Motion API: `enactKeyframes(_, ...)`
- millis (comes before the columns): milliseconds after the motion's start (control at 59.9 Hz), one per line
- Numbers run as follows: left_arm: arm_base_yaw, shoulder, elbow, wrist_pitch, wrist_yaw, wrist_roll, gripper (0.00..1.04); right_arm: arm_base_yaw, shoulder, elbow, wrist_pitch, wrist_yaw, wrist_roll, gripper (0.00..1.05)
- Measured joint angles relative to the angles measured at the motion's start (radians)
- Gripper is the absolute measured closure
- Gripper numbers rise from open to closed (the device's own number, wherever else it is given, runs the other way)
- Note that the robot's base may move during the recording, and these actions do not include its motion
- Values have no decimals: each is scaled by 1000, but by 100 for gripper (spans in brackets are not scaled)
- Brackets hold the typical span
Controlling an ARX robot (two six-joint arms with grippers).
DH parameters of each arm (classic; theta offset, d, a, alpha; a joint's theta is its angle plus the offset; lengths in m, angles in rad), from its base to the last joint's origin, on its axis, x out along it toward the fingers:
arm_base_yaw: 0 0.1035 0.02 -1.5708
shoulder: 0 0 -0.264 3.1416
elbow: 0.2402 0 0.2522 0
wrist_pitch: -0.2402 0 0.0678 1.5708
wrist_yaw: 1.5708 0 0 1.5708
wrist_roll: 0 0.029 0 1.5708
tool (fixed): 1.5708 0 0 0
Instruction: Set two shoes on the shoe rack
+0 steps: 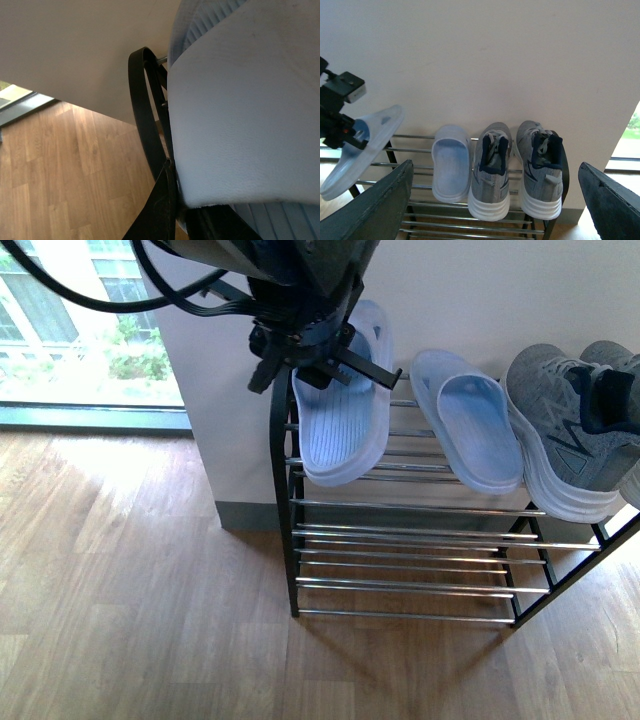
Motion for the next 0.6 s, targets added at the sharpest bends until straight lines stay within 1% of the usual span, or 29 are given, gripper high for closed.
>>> enactKeyframes(134, 0, 121, 185, -66, -14, 29, 103, 0, 0, 0, 0, 0, 0, 9)
enactKeyframes(284, -4, 222, 348, -122, -15, 46, 103, 0, 0, 0, 0, 0, 0, 9)
enactKeyframes(368, -8, 256, 403, -135, -19, 53, 103, 0, 0, 0, 0, 0, 0, 9)
enactKeyframes(401, -11, 270, 426, -136, -36, 55, 103, 0, 0, 0, 0, 0, 0, 9)
enactKeyframes(451, -14, 286, 449, -141, -39, 56, 94, 0, 0, 0, 0, 0, 0, 9)
enactKeyframes(484, -15, 292, 452, -142, -40, 58, 85, 0, 0, 0, 0, 0, 0, 9)
enactKeyframes(551, -16, 294, 452, -145, -37, 58, 76, 0, 0, 0, 0, 0, 0, 9)
enactKeyframes(601, -16, 294, 448, -142, -36, 58, 67, 0, 0, 0, 0, 0, 0, 9)
